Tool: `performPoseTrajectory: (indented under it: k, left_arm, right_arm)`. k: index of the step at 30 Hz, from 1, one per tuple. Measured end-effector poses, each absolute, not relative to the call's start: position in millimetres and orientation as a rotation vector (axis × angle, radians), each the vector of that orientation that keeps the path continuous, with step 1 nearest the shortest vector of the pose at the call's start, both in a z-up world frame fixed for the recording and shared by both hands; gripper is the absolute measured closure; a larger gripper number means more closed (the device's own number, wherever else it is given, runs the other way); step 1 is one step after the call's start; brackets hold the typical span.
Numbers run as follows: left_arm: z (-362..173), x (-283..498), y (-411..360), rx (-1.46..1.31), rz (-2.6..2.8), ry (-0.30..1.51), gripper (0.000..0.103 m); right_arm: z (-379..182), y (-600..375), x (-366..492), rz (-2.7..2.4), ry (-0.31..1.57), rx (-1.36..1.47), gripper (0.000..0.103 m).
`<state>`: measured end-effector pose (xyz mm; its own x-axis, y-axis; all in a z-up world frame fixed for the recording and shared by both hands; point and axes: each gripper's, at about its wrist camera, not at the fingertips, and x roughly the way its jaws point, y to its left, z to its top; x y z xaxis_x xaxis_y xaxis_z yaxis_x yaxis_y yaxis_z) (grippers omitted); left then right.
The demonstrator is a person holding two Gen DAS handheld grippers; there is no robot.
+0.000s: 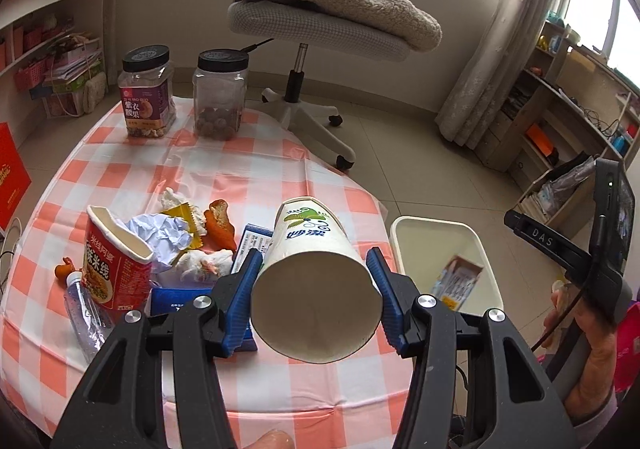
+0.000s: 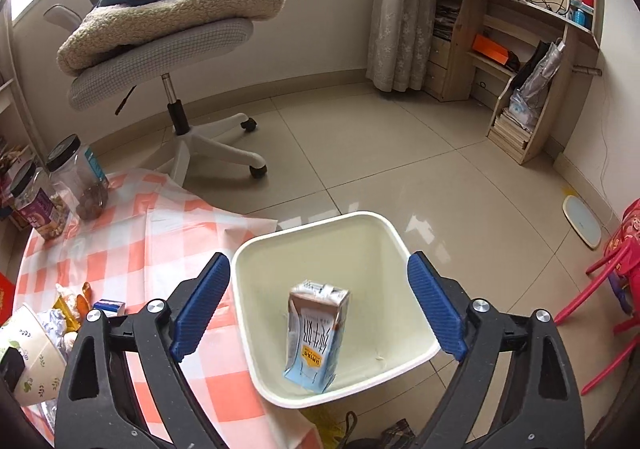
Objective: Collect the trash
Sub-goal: 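Drop the blue milk carton into the wastebasket with the right gripper while the left holds the cup, then lower the paper cup into the wastebasket and open the left gripper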
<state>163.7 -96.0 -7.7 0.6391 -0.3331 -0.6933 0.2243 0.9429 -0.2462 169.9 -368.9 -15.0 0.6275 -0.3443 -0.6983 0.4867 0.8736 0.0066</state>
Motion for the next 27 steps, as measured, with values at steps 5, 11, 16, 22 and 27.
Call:
performPoseTrajectory:
  k: [5,11,16,22,27]
  left_arm:
    - [-4.1,165.8,-146.5,-0.109,-0.383,0.827,0.050]
    - [1.1,176.9,-207.3,-0.101,-0.451,0.853,0.050]
    - [-1.2,186.9,-253.4,-0.096,-0.486,0.890,0.050]
    - [-5.5,199.0,-301.5,-0.070,-0.521,0.914,0.048]
    - [0.9,200.2,-315.9,-0.021,-0.504,0.888,0.034]
  right_arm:
    - [-5.6,-404.1,155.1,-0.541,0.711,0.244,0.013]
    - [4.6,-443.5,135.2,-0.578,0.673,0.322,0.013]
    - [8.0,-466.3,124.5,-0.606,0.657,0.371,0.013]
    - [10.3,-489.2,114.0,-0.636,0.637,0.413,0.013]
    - [10.1,-498.8,105.0,-0.650,0.629,0.440,0.013]
